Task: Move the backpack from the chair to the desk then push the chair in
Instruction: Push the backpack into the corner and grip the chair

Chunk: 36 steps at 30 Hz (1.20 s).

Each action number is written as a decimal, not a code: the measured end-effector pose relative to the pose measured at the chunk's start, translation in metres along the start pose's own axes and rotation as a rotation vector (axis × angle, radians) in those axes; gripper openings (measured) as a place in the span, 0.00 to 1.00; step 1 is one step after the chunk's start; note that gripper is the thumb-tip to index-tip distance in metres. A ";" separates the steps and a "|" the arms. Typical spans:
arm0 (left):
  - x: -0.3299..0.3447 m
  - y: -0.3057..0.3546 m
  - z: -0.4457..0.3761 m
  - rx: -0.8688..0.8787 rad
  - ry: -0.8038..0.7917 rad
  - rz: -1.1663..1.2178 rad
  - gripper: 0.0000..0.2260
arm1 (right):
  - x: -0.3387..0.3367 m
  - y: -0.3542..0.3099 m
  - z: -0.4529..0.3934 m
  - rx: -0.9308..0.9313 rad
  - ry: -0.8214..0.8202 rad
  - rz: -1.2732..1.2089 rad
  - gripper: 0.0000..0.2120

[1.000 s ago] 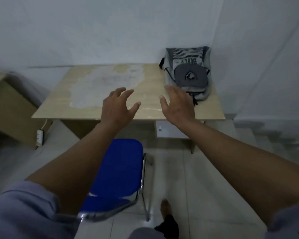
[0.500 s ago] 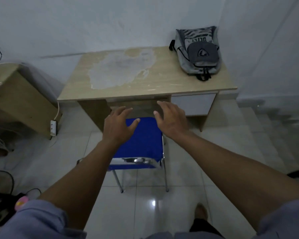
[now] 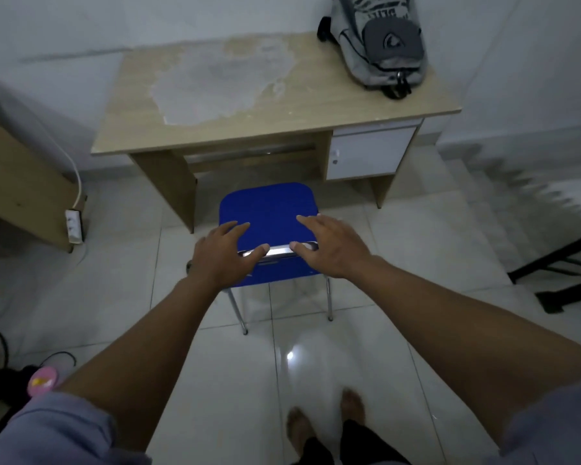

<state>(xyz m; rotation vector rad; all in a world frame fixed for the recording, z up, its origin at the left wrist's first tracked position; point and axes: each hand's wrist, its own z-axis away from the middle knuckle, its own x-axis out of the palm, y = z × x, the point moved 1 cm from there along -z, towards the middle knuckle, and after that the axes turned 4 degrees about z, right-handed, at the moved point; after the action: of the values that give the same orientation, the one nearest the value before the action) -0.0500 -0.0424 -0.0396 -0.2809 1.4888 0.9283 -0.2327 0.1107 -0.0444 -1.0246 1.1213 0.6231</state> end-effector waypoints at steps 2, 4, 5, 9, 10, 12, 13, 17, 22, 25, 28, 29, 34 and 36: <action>0.003 -0.006 -0.001 -0.023 -0.050 0.027 0.39 | 0.005 -0.001 -0.004 0.009 -0.005 -0.006 0.34; 0.002 -0.011 -0.001 -0.018 -0.111 0.026 0.41 | 0.007 -0.003 -0.008 -0.017 -0.044 -0.042 0.34; 0.000 -0.014 -0.002 0.005 -0.150 0.003 0.41 | 0.007 -0.003 -0.009 -0.051 -0.086 -0.053 0.34; 0.001 -0.027 -0.012 0.113 -0.246 -0.172 0.27 | 0.017 -0.001 -0.007 -0.156 -0.128 0.121 0.36; 0.004 -0.028 -0.014 0.112 -0.218 -0.220 0.21 | 0.020 -0.001 -0.008 -0.146 -0.102 0.178 0.34; 0.010 -0.028 -0.016 0.096 -0.135 -0.303 0.13 | 0.027 -0.002 -0.015 -0.101 -0.039 0.283 0.23; 0.012 -0.028 -0.016 0.094 -0.110 -0.322 0.13 | 0.030 -0.003 -0.017 -0.086 -0.002 0.323 0.17; 0.015 -0.029 -0.021 0.113 -0.107 -0.361 0.14 | 0.035 -0.005 -0.020 -0.089 0.117 0.307 0.09; 0.012 -0.028 -0.042 0.094 -0.102 -0.362 0.15 | 0.033 0.000 -0.039 -0.105 0.193 0.288 0.10; 0.007 -0.031 -0.062 0.099 -0.079 -0.358 0.14 | 0.033 0.004 -0.058 -0.109 0.197 0.274 0.10; 0.002 -0.027 -0.088 0.111 -0.053 -0.361 0.13 | 0.028 0.013 -0.085 -0.116 0.214 0.265 0.10; 0.000 -0.026 -0.099 0.115 -0.042 -0.365 0.13 | 0.026 0.017 -0.096 -0.117 0.221 0.268 0.10; -0.009 -0.021 -0.155 0.123 -0.014 -0.370 0.13 | 0.012 0.037 -0.150 -0.112 0.235 0.258 0.11; -0.012 -0.020 -0.178 0.112 0.000 -0.369 0.13 | 0.006 0.042 -0.172 -0.124 0.237 0.246 0.10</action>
<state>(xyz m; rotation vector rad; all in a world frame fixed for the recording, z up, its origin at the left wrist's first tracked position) -0.1625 -0.1813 -0.0580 -0.4557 1.4219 0.5478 -0.3392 -0.0263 -0.0791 -1.0953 1.4461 0.7896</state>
